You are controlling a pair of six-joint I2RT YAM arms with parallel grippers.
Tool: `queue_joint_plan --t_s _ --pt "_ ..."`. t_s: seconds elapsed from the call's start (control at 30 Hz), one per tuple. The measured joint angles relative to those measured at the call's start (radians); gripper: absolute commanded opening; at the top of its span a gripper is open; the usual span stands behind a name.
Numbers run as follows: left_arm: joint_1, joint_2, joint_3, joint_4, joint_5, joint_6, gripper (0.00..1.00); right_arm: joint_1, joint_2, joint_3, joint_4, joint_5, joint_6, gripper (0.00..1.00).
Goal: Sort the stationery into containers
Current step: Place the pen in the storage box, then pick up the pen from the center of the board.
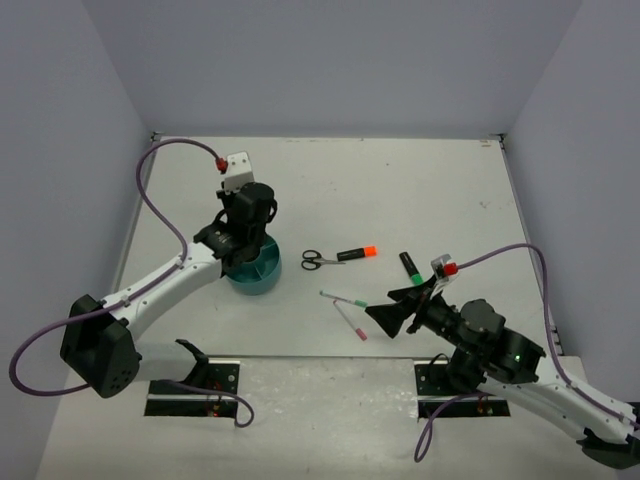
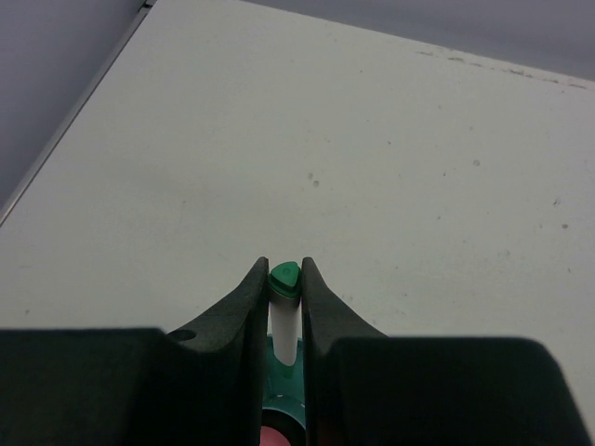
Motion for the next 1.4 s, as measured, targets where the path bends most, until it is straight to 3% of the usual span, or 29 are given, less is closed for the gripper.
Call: queue_joint_plan --t_s 0.13,0.33,0.43,0.5,0.53,0.67,0.77,0.9,1.07,1.4 --pt "0.001 -0.003 -0.065 0.024 -0.003 -0.03 0.0 0.0 0.005 -0.022 0.001 -0.01 0.011 0.99" --pt "0.002 -0.009 -0.154 0.046 0.017 -0.058 0.02 0.0 0.209 0.027 0.016 -0.033 -0.015 0.99" --pt "0.003 -0.01 -0.155 0.066 0.037 -0.078 0.39 0.0 0.307 0.065 0.021 -0.032 -0.036 0.99" --pt "0.003 -0.01 -0.158 0.075 0.054 -0.09 0.56 0.0 0.356 0.088 0.031 -0.03 -0.044 0.99" --pt "0.003 -0.01 -0.159 0.077 0.063 -0.095 0.61 0.0 0.376 0.093 0.036 -0.027 -0.045 0.99" --pt "0.003 -0.024 -0.16 0.067 0.094 -0.113 0.67 0.0 0.478 0.111 0.047 -0.013 -0.058 0.97" --pt "0.003 -0.077 -0.158 0.041 0.114 -0.124 0.77 0.0 0.641 0.162 0.031 -0.005 -0.077 0.86" --pt "0.003 -0.181 -0.125 -0.011 0.154 -0.134 0.99 0.0 0.879 0.252 -0.027 -0.005 -0.1 0.64" --pt "0.003 -0.306 -0.044 -0.063 0.238 -0.131 1.0 0.0 1.116 0.336 -0.088 -0.011 -0.113 0.48" --pt "0.002 -0.463 0.008 -0.161 0.407 -0.105 1.0 0.001 1.383 0.465 -0.171 -0.063 -0.117 0.34"
